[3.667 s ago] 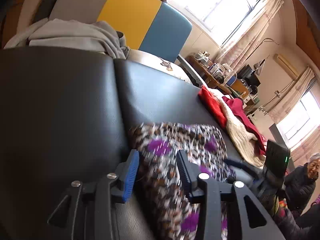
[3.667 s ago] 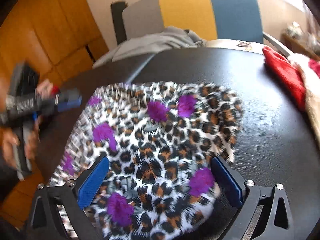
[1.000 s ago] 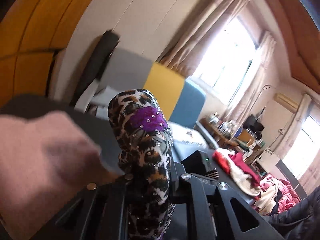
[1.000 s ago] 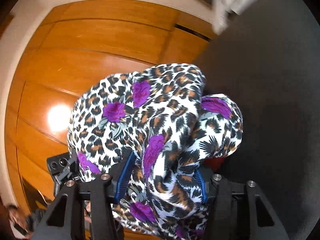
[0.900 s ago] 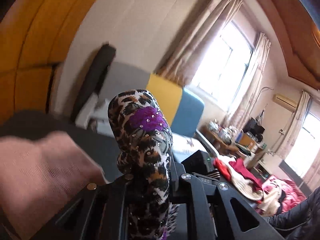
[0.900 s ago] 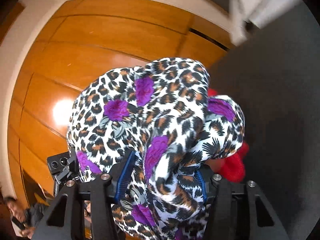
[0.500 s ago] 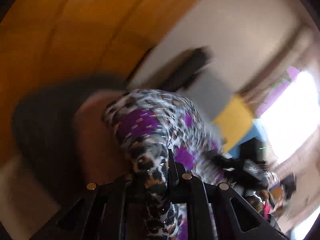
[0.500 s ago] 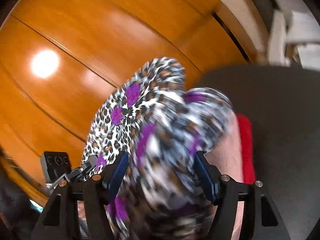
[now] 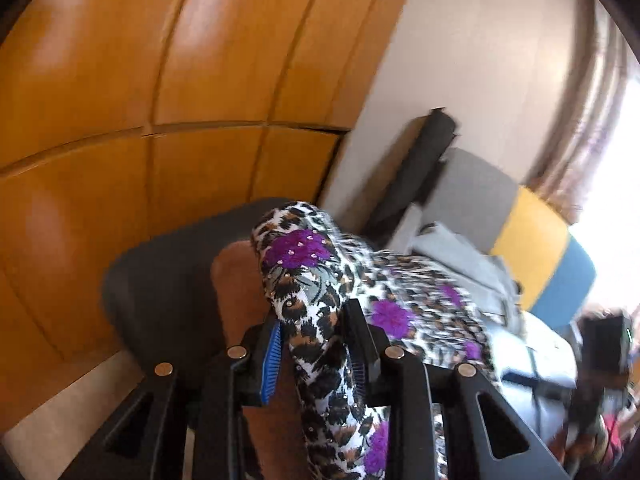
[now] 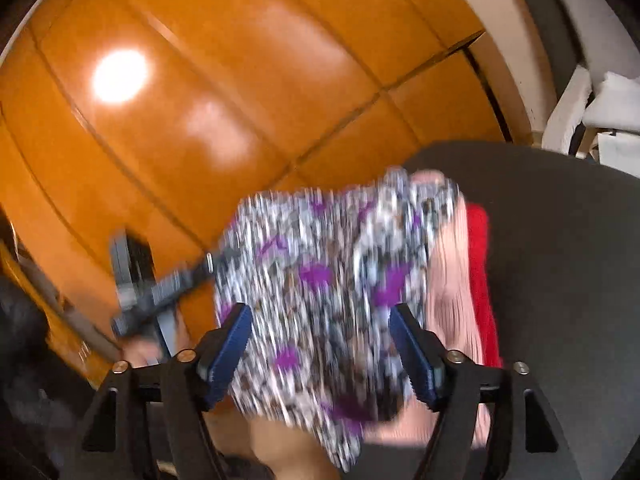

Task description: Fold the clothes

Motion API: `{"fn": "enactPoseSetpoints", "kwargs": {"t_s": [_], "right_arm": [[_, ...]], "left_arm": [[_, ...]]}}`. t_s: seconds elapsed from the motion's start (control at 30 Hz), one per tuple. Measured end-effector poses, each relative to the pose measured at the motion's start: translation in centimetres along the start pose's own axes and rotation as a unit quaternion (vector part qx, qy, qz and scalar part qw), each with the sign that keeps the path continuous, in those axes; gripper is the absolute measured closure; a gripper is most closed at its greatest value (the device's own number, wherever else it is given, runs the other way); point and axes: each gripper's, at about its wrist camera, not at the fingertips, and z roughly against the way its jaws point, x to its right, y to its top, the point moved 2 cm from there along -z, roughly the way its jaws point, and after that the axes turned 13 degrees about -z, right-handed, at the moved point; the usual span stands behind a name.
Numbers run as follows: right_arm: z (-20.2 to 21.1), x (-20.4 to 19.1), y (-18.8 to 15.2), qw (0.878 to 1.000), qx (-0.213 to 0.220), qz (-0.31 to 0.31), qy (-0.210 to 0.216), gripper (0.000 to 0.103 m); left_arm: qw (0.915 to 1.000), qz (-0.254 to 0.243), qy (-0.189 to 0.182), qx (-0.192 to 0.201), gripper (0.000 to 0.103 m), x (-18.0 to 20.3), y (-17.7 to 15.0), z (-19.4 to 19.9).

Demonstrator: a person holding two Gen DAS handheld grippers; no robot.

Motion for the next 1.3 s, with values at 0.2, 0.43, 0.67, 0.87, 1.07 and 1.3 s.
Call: {"fn": "enactPoseSetpoints", "kwargs": {"t_s": [0.2, 0.43, 0.67, 0.87, 1.07, 1.3], "right_arm": [[-3.0, 1.0, -4.9, 0.997, -0.061, 0.025, -0.044, 0.086], [-2.7, 0.6, -7.7, 0.989, -0.083, 0.077, -0.096, 0.087], [-1.4, 2.8, -7.2, 0.994, -0.093, 0.006, -0.053, 0.045], [1.0, 3.6, -0.9, 0.996, 0.062, -0.069, -0.002, 0.024], [-6.0, 2.0, 3.3, 0.997, 0.022, -0.032, -0.071, 0.090], [-6.7, 6.7, 2.0, 0.984, 0.027, -0.051, -0.171, 0.092]], "left_arm": [[0.9964, 0.055, 0.040, -0.052, 0.060, -2.9, -0.9, -0.6], [0.9998, 0.011, -0.011, -0.013, 0.052, -1.0, 0.6, -1.1], [0.9963, -0.081, 0.002, -0.030, 0.052, 1.9, 0.5, -3.7], [0.9957, -0.089, -0.010, 0.026, 0.052, 1.9, 0.5, -1.6], [0.9868, -0.136, -0.016, 0.087, 0.050, 3.7, -0.5, 0.7], [0.9832, -0.181, 0.017, 0.010, 0.045, 4.0, -2.4, -4.5]]}}
